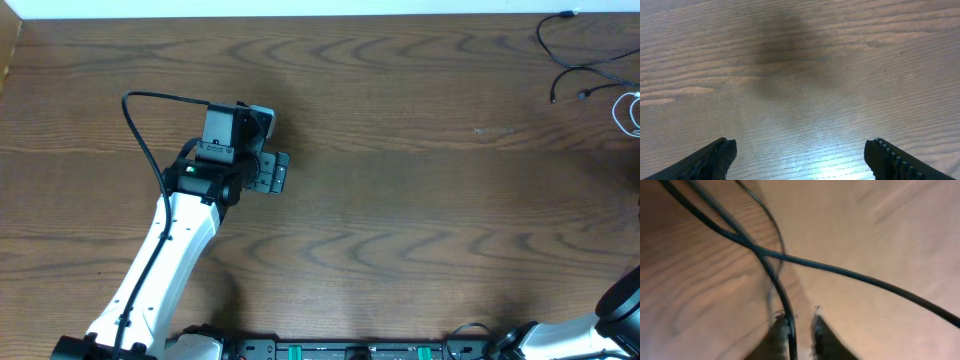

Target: Untangle cables

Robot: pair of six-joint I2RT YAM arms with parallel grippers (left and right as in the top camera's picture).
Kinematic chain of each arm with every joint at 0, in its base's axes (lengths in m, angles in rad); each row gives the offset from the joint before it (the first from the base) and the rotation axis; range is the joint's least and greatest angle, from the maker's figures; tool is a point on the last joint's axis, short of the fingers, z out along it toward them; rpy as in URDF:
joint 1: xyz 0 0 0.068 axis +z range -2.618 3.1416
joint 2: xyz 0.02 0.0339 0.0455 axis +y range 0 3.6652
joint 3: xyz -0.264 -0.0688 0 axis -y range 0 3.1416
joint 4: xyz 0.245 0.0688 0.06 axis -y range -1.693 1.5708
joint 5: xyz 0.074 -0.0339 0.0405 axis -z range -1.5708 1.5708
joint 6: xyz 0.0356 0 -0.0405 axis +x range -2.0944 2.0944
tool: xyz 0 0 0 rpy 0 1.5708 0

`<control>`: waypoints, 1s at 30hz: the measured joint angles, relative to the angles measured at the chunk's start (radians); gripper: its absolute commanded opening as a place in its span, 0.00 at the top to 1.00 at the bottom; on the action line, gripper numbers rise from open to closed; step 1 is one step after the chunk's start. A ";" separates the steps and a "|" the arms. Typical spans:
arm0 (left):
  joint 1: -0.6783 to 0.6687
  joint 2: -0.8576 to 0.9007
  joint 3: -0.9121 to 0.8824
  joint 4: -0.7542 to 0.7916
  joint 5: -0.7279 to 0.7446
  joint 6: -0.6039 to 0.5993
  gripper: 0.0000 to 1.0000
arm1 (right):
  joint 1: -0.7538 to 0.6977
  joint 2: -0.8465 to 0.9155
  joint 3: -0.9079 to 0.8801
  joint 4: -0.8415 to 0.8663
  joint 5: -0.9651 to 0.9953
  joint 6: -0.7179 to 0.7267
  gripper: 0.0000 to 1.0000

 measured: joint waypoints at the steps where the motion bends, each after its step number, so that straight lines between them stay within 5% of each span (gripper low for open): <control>1: 0.000 0.000 0.000 0.000 0.000 0.000 0.13 | -0.001 0.000 0.000 -0.006 -0.015 0.016 0.01; 15: 0.000 0.000 0.000 0.000 0.000 0.000 0.13 | 0.009 0.000 0.000 -0.126 -0.485 0.259 0.01; 30: 0.000 0.000 0.000 0.000 0.000 0.000 0.13 | 0.051 0.000 0.002 -0.306 -0.739 0.439 0.01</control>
